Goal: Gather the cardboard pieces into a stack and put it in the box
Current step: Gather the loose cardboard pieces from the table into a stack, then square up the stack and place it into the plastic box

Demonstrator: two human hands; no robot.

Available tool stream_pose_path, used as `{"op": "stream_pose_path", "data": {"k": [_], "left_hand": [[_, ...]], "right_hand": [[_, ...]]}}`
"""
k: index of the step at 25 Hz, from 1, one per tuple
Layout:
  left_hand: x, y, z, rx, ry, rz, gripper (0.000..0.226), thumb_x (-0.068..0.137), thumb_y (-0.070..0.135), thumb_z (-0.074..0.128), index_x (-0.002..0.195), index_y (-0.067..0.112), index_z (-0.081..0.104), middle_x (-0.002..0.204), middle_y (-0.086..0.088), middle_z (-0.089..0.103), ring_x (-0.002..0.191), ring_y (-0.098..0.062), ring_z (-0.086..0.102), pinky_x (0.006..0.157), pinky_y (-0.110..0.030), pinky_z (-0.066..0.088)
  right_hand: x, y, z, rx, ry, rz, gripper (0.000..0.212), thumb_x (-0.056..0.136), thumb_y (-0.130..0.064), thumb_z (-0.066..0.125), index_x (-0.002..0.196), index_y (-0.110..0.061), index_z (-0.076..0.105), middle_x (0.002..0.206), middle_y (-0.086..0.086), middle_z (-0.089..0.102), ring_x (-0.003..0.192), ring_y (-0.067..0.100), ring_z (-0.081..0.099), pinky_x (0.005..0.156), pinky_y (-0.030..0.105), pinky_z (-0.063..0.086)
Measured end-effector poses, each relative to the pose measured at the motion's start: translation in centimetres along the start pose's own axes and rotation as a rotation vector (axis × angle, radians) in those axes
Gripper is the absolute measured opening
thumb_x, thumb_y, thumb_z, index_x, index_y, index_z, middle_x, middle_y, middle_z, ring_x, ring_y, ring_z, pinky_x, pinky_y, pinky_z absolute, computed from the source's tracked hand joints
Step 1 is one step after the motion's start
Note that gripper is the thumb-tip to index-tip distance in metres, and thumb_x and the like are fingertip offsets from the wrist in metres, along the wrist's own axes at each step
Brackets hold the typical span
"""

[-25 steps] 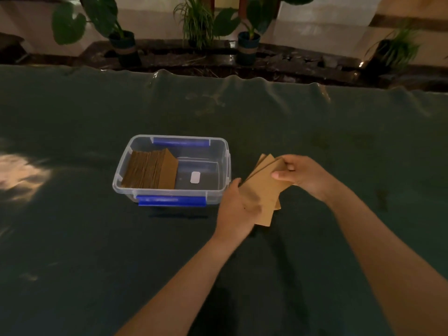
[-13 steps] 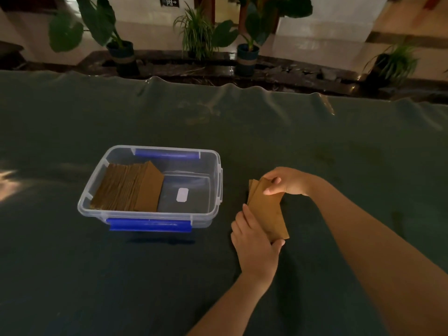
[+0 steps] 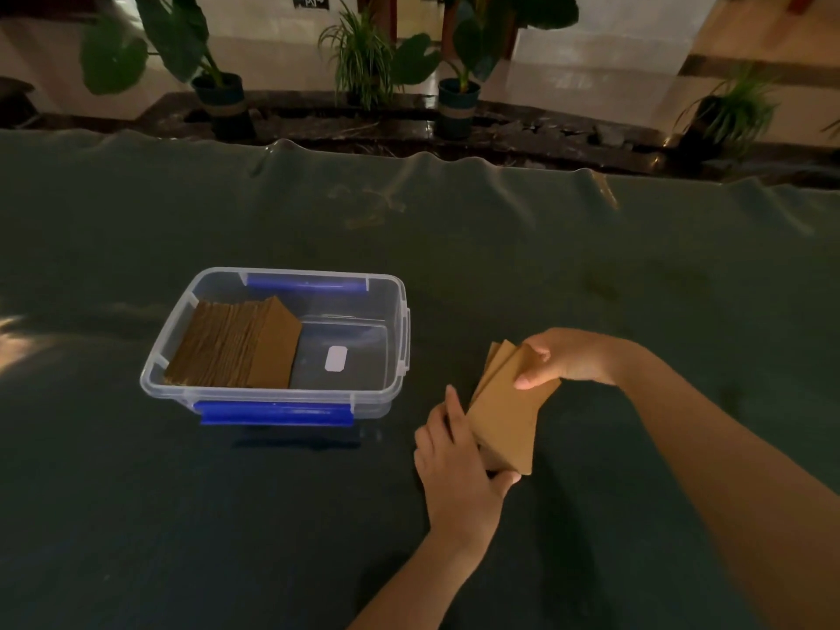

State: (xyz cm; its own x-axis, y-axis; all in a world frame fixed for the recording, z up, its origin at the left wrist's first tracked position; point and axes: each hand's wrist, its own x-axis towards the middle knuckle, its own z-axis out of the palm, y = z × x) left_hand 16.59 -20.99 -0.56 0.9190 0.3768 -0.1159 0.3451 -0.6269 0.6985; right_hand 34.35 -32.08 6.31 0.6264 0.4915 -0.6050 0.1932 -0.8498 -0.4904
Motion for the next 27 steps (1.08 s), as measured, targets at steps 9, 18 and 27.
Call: {"op": "stream_pose_path", "data": {"k": [9,18,27], "left_hand": [[-2.5,1.8,-1.4,-0.667,-0.238,-0.250,0.060,0.076,0.021,0.071,0.128,0.021,0.042,0.124,0.003,0.057,0.111,-0.013,0.057,0.089,-0.033,0.053],[-8.2,-9.5,-13.2,-0.367,0.226,-0.208,0.070,0.070,0.023,0.075,0.125,0.046,0.038,0.075,0.007,0.060,0.068,-0.001,0.059,0.060,-0.018,0.041],[-9.3,-15.1,-14.5,-0.314,0.166,-0.186,0.092,0.073,0.024,0.073,0.118,0.070,0.008,0.095,0.014,0.055,0.081,0.006,0.052,0.068,-0.004,0.042]], "right_hand": [[-8.5,5.1,9.5,0.716,0.502,-0.009,0.032,0.072,-0.023,0.073,0.103,-0.024,0.062,0.098,-0.003,0.070,0.089,0.010,0.066,0.073,0.024,0.049],[-7.6,-8.5,21.5,0.595,0.630,-0.303,0.043,0.074,-0.022,0.072,0.103,-0.045,0.050,0.106,-0.017,0.059,0.100,-0.007,0.055,0.085,0.005,0.040],[-5.3,-11.0,25.5,0.256,0.486,-0.288,0.072,0.078,-0.036,0.063,0.132,-0.053,0.020,0.120,-0.018,0.035,0.113,-0.007,0.029,0.092,0.013,0.025]]}}
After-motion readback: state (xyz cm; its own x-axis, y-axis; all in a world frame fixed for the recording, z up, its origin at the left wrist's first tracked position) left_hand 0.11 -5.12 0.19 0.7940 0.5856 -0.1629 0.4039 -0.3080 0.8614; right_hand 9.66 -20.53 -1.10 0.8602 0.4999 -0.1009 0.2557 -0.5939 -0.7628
